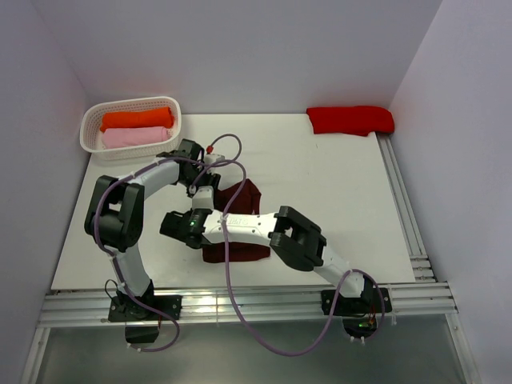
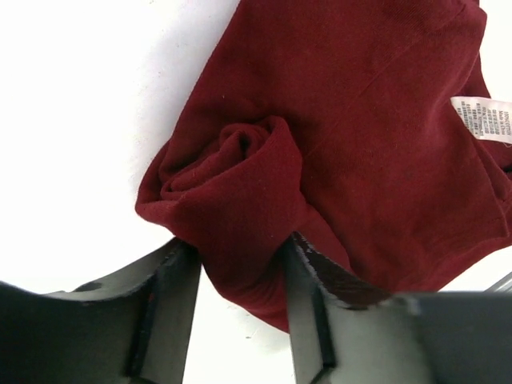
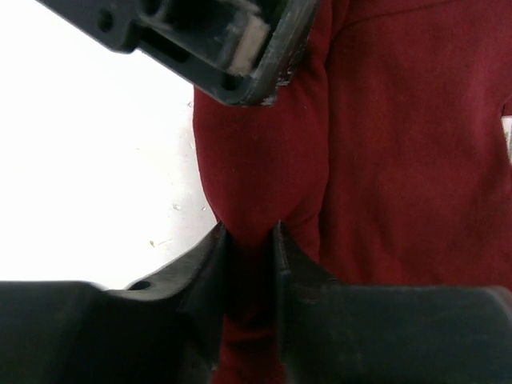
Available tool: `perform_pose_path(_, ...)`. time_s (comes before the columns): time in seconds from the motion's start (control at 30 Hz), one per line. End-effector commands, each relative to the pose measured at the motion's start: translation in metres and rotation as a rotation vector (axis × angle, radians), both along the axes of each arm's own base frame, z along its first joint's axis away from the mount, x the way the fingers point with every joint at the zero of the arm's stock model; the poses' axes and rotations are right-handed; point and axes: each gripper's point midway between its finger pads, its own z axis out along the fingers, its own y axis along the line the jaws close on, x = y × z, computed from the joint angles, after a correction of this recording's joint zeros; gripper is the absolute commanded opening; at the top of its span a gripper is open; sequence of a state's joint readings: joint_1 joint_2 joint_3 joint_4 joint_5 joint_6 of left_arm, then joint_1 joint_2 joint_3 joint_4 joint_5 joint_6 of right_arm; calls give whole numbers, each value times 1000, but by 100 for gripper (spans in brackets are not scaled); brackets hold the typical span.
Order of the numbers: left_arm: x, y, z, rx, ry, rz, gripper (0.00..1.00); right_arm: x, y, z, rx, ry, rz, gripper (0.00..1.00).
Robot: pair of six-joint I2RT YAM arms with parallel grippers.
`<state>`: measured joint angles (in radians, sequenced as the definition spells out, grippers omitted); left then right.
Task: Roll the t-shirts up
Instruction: Roll the tshirt
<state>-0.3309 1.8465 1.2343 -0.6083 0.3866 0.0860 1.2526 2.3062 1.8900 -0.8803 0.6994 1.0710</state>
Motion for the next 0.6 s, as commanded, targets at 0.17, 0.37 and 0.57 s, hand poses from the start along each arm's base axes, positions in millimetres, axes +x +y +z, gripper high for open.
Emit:
perform_pose_path(0.17, 30, -9, 30, -31, -116, -12, 63, -18, -6, -13, 97, 54, 11, 13)
perform_pose_path(0.37, 40, -12, 65, -102, -173, 1, 72, -9, 10, 9, 417, 67, 32, 12)
perform_pose_path(0.57, 37, -9, 87, -188, -155, -7, 74, -2, -4, 28, 815, 117, -4, 10)
